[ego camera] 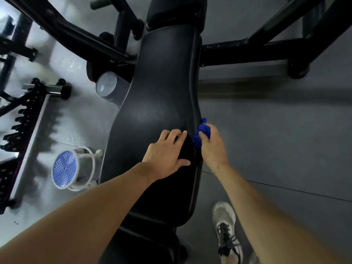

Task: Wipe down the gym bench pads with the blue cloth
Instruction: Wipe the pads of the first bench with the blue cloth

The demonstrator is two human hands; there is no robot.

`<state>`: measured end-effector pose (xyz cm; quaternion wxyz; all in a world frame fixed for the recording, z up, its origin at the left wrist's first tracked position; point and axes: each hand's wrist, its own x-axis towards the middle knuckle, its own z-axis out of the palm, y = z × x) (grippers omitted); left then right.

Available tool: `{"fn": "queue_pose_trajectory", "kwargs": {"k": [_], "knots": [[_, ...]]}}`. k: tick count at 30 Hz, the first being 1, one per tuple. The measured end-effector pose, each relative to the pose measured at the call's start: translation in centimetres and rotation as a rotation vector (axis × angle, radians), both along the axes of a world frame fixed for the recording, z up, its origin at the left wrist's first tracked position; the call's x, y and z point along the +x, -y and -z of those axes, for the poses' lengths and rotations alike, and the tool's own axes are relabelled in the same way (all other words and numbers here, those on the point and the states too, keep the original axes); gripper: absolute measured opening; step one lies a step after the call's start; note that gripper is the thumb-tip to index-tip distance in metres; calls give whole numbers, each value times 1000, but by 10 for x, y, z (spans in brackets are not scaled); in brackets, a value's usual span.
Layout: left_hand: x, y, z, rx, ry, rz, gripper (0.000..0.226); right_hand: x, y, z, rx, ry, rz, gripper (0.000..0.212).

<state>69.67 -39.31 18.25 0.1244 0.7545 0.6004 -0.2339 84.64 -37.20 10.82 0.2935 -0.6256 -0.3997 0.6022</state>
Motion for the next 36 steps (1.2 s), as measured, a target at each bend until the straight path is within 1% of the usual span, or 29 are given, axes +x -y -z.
{"fn": "queue_pose_trajectory", "kwargs": {"k": [2, 6, 8, 11, 13, 15, 16, 17, 18, 20, 22, 26, 29, 31, 34, 36], "knots": [[1, 0, 0, 4, -4, 7, 95, 2, -7, 1, 14, -12, 9, 32], [4, -6, -4, -28, 22, -32, 95, 5, 27, -11, -24, 3, -15, 40], [5, -9, -3, -41, 50, -83, 96, 5, 36, -18, -26, -8, -40, 40], [6, -13, -2, -35, 112, -175, 93, 2, 4, -17, -6, 10, -32, 39], [6, -17, -1, 3, 146, -194, 81, -4, -30, -13, 5, 14, -10, 40], [5, -31, 0, 68, 219, -191, 71, -8, -51, -8, 5, -1, 15, 41], [3, -41, 1, 100, 251, -189, 73, -9, -53, -8, 9, -5, 29, 39], [0, -52, 5, 113, 256, -188, 83, -8, -50, -7, 9, -6, 37, 37], [-3, -64, 8, 92, 237, -197, 97, -7, -43, -8, 2, -6, 40, 36], [-8, -84, 11, -35, 191, -214, 121, -6, -27, -11, -36, -6, 29, 35], [-12, -92, 14, -102, 175, -194, 131, -5, -29, -13, -44, 11, 10, 37], [-13, -91, 13, -79, 138, -183, 132, -16, -91, -10, -13, 46, -21, 39], [-12, -94, 10, -70, 134, -194, 133, -25, -124, -7, 3, 34, 5, 37], [-11, -95, 8, -82, 141, -201, 132, -21, -114, -8, -4, 48, 4, 36], [-9, -99, 4, -105, 136, -197, 132, -7, -75, -14, -36, 51, -31, 32], [-8, -101, 4, -115, 123, -191, 132, -3, -67, -15, -44, 50, -44, 29]]}}
